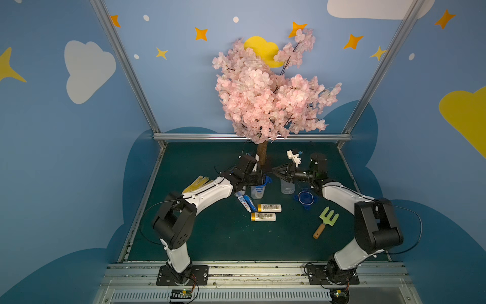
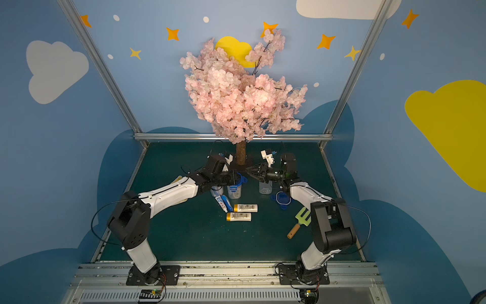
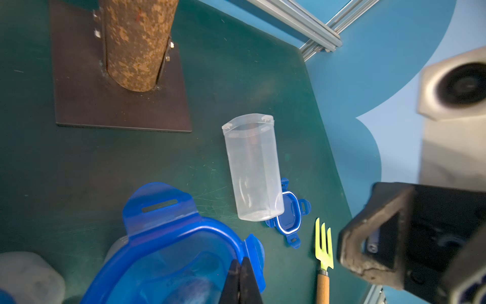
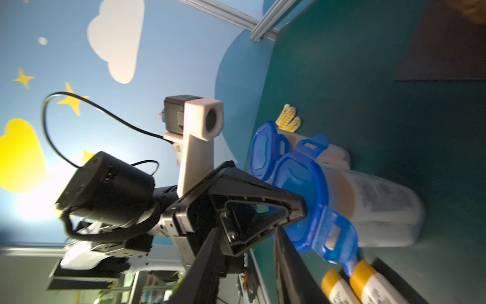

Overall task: Take out toiletry kits
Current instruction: Unfasten the latch on the container, then open the lid of the container.

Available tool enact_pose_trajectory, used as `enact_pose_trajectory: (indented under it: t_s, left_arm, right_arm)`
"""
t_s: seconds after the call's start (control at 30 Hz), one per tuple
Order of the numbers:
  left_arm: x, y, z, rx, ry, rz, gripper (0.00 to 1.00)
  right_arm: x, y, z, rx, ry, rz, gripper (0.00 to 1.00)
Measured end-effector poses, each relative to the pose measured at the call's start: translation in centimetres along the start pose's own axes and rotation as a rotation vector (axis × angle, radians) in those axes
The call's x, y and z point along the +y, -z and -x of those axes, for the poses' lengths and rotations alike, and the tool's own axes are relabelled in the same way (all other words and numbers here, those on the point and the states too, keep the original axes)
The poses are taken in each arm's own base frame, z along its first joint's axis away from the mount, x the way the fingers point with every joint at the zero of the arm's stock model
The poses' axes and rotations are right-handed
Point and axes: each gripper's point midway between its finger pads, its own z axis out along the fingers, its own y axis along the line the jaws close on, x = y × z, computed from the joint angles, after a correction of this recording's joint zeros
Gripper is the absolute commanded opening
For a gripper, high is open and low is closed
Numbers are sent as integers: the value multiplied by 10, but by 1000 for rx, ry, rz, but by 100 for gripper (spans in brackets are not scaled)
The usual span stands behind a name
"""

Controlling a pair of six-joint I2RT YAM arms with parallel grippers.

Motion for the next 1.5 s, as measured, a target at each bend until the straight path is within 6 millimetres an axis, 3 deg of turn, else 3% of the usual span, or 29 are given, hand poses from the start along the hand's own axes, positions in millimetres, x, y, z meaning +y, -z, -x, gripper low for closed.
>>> enact_pose_trajectory:
  t_s: [0.1,0.2,0.4,0.7,1.0,1.2,1.5]
  left_arm:
    - [-1,2,-2,21,-8,17,2]
    - [-2,4,-4,40,-12,28,2]
    - [-4,10,-7,83,-27,50,2]
    - [-3,14,-13,118,-42,69,2]
    - [-3,14,-13,120,-42,63,2]
    - [-3,13,-13,123,-38,56,2]
    - [-4,15,-12,132,-42,56,2]
  right_arm:
    - [1,5,-5,11,27,-42,48]
    - [-12,4,-13,36,-2,-77,51]
    - [-38,-4,-27,85,-68,-122,53]
    - [-53,-23,-32,127,-105,-124,53]
    - [-50,-35,-27,126,-130,-72,33]
    - [-50,-35,-24,116,-120,-84,2]
    - [-47,-37,-23,128,-93,-141,0]
